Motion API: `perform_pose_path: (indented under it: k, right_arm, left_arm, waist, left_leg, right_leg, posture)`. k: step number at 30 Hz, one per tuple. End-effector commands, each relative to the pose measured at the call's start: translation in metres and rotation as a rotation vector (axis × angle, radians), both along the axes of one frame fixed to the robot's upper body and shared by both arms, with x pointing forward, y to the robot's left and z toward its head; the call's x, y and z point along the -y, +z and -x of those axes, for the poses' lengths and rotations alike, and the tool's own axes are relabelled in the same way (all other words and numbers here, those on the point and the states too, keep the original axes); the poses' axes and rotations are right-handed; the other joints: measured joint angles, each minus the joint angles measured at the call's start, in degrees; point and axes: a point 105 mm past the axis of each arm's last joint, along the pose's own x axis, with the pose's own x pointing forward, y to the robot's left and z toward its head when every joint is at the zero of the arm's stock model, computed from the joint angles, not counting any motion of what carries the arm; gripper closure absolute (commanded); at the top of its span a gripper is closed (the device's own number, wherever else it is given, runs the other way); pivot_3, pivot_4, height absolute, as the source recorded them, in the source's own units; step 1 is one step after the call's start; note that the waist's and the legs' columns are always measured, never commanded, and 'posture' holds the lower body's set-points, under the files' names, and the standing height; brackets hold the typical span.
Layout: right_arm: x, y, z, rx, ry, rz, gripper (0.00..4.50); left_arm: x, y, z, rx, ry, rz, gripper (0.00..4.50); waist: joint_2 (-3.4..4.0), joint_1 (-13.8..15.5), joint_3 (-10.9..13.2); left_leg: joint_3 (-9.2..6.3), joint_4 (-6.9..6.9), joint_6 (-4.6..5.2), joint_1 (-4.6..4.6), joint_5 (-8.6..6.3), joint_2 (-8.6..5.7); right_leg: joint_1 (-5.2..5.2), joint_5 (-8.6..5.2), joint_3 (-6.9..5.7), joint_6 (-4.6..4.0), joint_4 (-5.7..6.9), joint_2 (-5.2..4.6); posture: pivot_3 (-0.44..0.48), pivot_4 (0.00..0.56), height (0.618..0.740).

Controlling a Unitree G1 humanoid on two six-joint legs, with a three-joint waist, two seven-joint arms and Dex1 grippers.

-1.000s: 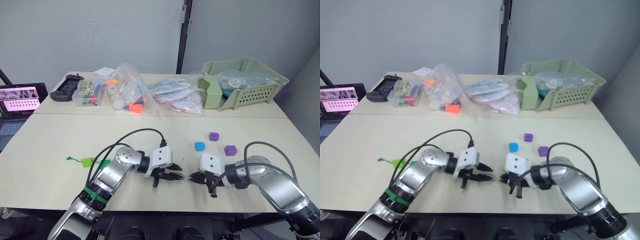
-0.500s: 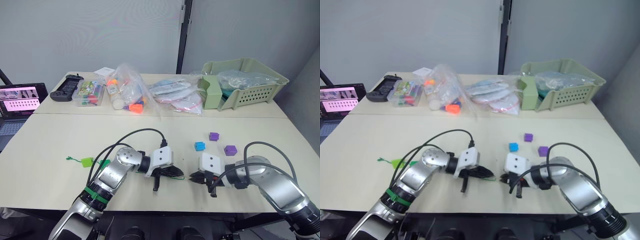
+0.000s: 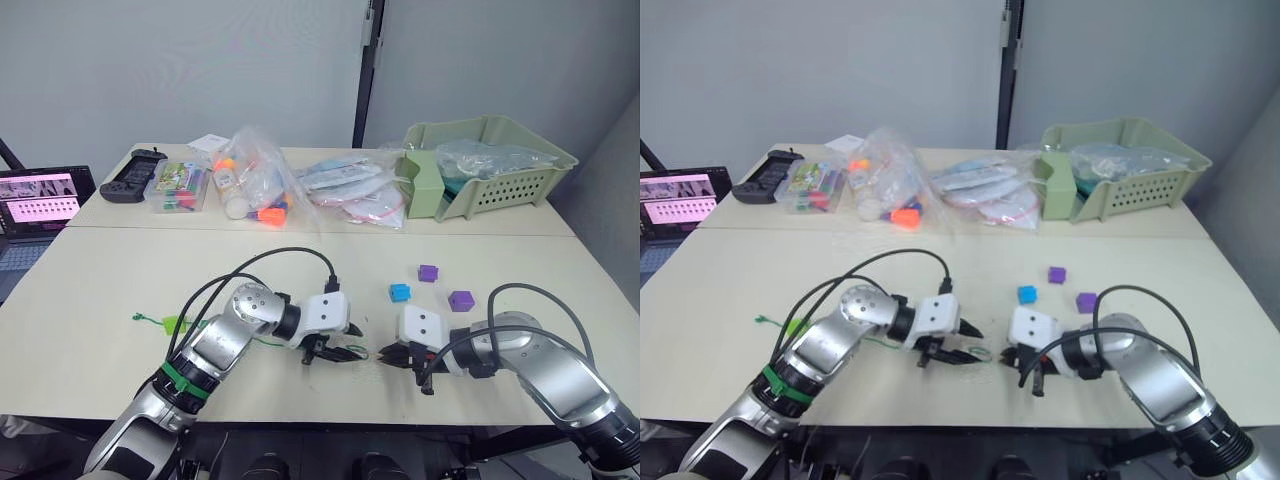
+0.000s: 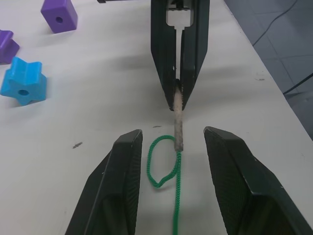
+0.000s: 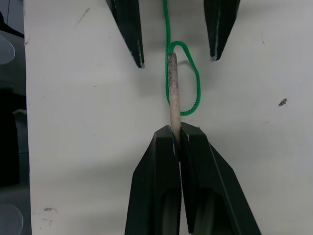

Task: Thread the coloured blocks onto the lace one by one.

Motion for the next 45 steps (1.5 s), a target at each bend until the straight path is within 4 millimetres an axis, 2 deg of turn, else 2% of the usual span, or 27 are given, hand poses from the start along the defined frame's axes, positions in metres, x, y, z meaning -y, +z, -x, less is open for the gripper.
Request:
perform_pose_path:
  k: [1, 3, 10, 22, 27, 31, 33, 39, 42, 45]
  right_arm:
    - [-0.002, 0.01, -0.001, 0.033, 0.005, -0.017, 4.5]
    - [-0.002, 0.01, 0.0, 0.033, 0.003, -0.017, 4.5]
    - [-0.001, 0.011, 0.0, 0.032, -0.001, -0.016, 4.5]
    - [0.001, 0.01, -0.001, 0.024, -0.032, -0.022, 4.5]
    - [0.005, 0.017, -0.003, 0.033, -0.138, -0.108, 2.88]
    - [0.042, 0.033, -0.004, 0.061, -0.393, -0.224, 1.42]
    - [0.054, 0.036, -0.002, 0.074, -0.482, -0.264, 0.79]
    - [0.1, 0.034, 0.002, 0.238, -0.966, -0.418, 0.79]
    - [0.096, 0.017, 0.011, 0.281, -1.108, -0.423, 0.79]
    - [0.101, 0.009, 0.006, 0.343, -1.215, -0.432, 0.79]
  left_arm:
    - [0.005, 0.002, 0.002, 0.016, -0.015, 0.014, 2.38]
    - [0.006, 0.001, 0.0, 0.013, -0.007, 0.022, 2.38]
    - [0.006, -0.003, -0.002, -0.005, 0.011, 0.03, 4.47]
    - [0.008, -0.004, -0.007, 0.005, 0.032, 0.04, 4.47]
    - [0.006, -0.006, -0.009, 0.008, 0.044, 0.024, 4.5]
    - [0.002, -0.004, -0.009, 0.016, 0.051, 0.023, 4.5]
    - [0.001, -0.004, -0.009, 0.017, 0.054, 0.024, 4.5]
    - [-0.003, -0.006, -0.009, 0.014, 0.076, 0.026, 4.5]
    - [-0.005, -0.005, -0.011, 0.013, 0.095, 0.032, 4.5]
    - [-0.005, -0.005, -0.013, 0.011, 0.104, 0.038, 4.5]
  waist:
    - [0.0, 0.0, 0.0]
    - [0.0, 0.0, 0.0]
    - [0.0, 0.0, 0.0]
    - [0.0, 0.0, 0.0]
    - [0.0, 0.1, 0.0]
    - [0.0, 0.4, 0.0]
    - [0.0, 0.5, 0.0]
    - [0.05, 0.4, 0.0]
    - [0.11, 0.0, -0.1]
    - [0.14, -0.3, -0.1]
  left_leg:
    - [0.0, 0.0, 0.0, 0.0, 0.0, 0.0]
    - [0.0, 0.0, 0.0, 0.0, 0.0, -0.01]
    - [0.0, 0.0, 0.0, 0.0, 0.0, 0.0]
    - [0.0, 0.0, 0.0, 0.0, 0.0, 0.0]
    - [-0.01, 0.0, 0.0, -0.02, 0.0, -0.01]
    - [-0.07, 0.0, 0.0, -0.07, 0.0, -0.02]
    - [-0.06, 0.01, 0.0, -0.08, 0.0, -0.03]
    - [-0.11, -0.06, 0.0, -0.04, 0.0, 0.02]
    - [-0.06, -0.08, 0.0, -0.05, 0.0, 0.0]
    - [-0.04, -0.08, 0.0, -0.02, 0.0, 0.01]
  right_leg:
    - [0.0, 0.0, 0.0, 0.0, 0.0, 0.0]
    - [0.0, 0.0, 0.0, 0.0, 0.0, 0.0]
    - [0.0, 0.0, 0.0, 0.0, 0.0, 0.0]
    - [0.0, 0.0, 0.0, 0.0, 0.0, 0.0]
    - [0.0, 0.0, 0.0, 0.0, 0.0, -0.01]
    - [0.0, 0.0, -0.02, 0.0, -0.02, -0.01]
    - [0.01, 0.0, 0.0, 0.01, -0.03, -0.03]
    - [0.01, 0.0, -0.02, 0.02, 0.01, 0.04]
    - [-0.03, 0.0, 0.07, 0.02, 0.03, -0.01]
    - [-0.03, 0.0, 0.07, 0.02, 0.03, 0.01]
  posture:
    - [0.0, 0.15, 0.74]
    - [0.0, 0.15, 0.74]
    - [0.0, 0.15, 0.74]
    - [0.0, 0.15, 0.74]
    - [0.0, 0.15, 0.74]
    - [0.0, 0.15, 0.74]
    - [0.0, 0.15, 0.74]
    - [0.0, 0.15, 0.74]
    - [0.0, 0.15, 0.74]
    - [0.0, 0.15, 0.74]
